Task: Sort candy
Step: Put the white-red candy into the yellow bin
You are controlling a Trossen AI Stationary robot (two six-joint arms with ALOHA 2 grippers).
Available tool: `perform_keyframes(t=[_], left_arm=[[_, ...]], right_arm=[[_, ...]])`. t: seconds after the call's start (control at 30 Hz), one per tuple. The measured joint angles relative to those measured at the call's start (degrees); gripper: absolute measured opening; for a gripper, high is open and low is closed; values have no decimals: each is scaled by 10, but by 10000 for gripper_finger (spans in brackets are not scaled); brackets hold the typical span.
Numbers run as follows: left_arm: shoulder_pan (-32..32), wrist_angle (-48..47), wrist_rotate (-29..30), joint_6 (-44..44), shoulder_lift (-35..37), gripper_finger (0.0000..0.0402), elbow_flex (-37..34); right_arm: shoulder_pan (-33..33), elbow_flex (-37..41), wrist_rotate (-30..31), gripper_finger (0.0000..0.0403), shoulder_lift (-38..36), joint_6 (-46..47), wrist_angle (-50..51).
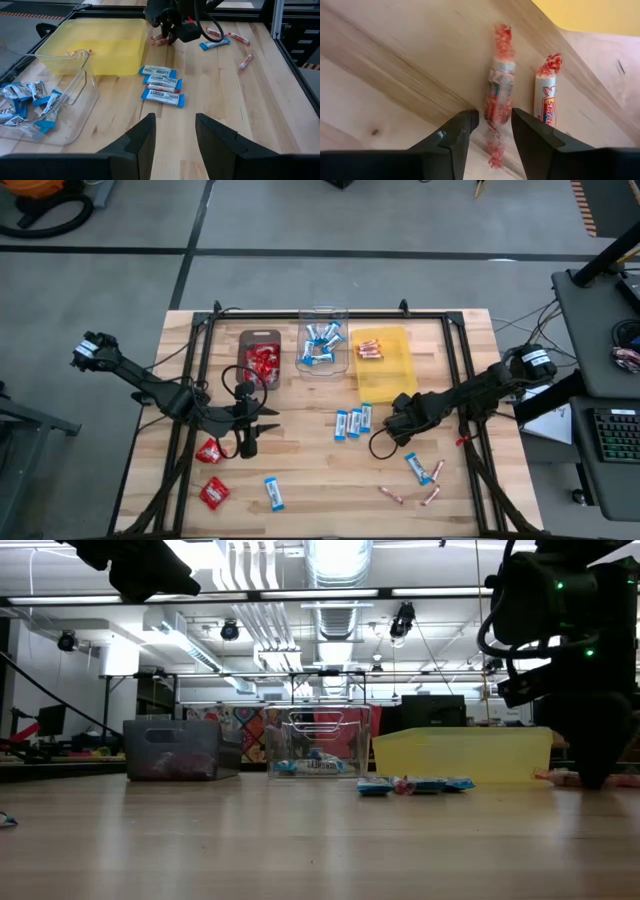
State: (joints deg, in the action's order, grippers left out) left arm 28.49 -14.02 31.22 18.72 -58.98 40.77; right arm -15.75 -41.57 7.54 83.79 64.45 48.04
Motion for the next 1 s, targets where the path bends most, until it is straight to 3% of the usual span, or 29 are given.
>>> perform_keyframes(t=[0.47, 0.7, 1.0], left_arm=[[0, 0, 0, 0, 0, 123, 0], [0, 0, 0, -2, 0, 123, 0], [0, 1, 14, -3, 0, 123, 0]], right_arm=[[0, 0, -5, 16, -1, -9, -7], [0, -3, -22, 9, -19, -37, -7], [-6, -69, -65, 8, -71, -120, -54]])
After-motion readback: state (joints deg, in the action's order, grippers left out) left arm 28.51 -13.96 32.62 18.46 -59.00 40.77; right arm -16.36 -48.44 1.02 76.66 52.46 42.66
